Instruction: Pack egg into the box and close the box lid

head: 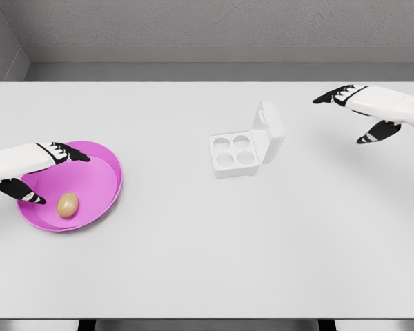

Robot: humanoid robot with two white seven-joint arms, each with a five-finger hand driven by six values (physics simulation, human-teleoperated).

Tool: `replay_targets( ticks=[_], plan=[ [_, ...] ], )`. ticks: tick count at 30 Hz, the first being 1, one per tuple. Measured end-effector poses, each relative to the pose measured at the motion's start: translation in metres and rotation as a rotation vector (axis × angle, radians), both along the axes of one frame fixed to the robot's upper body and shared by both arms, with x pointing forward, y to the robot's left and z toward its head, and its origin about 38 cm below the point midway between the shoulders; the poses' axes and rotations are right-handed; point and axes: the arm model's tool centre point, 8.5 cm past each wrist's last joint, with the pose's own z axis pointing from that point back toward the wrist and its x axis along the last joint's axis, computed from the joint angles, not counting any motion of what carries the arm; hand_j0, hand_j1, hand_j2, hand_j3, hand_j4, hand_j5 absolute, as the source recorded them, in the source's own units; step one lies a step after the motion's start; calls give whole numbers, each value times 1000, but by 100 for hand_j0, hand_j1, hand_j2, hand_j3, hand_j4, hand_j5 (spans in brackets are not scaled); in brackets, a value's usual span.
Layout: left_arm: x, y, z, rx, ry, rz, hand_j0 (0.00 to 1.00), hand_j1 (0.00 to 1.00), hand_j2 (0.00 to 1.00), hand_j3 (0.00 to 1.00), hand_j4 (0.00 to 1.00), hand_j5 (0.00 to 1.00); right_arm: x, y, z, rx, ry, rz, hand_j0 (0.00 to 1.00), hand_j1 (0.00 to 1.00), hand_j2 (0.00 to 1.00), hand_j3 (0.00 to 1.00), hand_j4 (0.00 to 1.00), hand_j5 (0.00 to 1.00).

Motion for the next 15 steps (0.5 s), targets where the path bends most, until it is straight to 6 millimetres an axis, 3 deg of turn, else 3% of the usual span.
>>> replay_targets(
  ticks=[5,10,12,15],
  plan=[
    [-1,0,0,5,1,-4,100,100,100,100,100,100,-2,1,4,26,0,10,100,100,100,100,100,100],
    [-2,-1,-2,15,3,-14,100,100,100,100,100,100,-7,15,8,39,-15,58,100,100,100,100,100,100],
    [-3,-2,-2,18,3,-19,100,100,100,100,100,100,-14,18,-4,44,13,66,100,100,100,100,100,100],
    [-4,-3,-3,23,4,-24,100,100,100,100,100,100,-13,13,13,51,-15,68,100,100,100,100,100,100]
  ],
)
